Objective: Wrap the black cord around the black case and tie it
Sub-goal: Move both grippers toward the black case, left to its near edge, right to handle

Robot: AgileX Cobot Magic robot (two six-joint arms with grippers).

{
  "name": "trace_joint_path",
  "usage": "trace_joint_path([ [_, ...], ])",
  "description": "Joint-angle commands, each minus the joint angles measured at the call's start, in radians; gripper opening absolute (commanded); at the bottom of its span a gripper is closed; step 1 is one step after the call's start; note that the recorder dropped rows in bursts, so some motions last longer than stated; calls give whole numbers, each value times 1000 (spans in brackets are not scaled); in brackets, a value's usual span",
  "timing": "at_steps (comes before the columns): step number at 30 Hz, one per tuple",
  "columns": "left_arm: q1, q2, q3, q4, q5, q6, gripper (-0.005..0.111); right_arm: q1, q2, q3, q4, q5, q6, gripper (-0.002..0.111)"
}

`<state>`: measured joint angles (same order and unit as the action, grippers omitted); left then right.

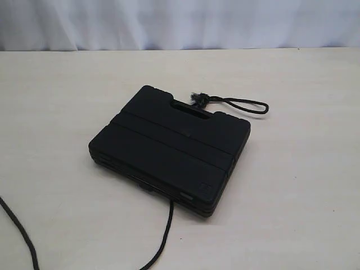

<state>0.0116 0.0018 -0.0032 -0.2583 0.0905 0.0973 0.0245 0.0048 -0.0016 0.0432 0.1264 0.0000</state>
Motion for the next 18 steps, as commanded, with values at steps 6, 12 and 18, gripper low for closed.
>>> trace_joint_path([
  [6,0,-2,3,-298,-422,-130,0,2,-5,2,577,-434,128,5],
  [12,0,-2,-15,-58,-577,-390,0,2,43,-18,564,-667,340,5],
  [18,0,322,-254,390,-702,-622,0,2,529,-403,30,-570,361,5],
])
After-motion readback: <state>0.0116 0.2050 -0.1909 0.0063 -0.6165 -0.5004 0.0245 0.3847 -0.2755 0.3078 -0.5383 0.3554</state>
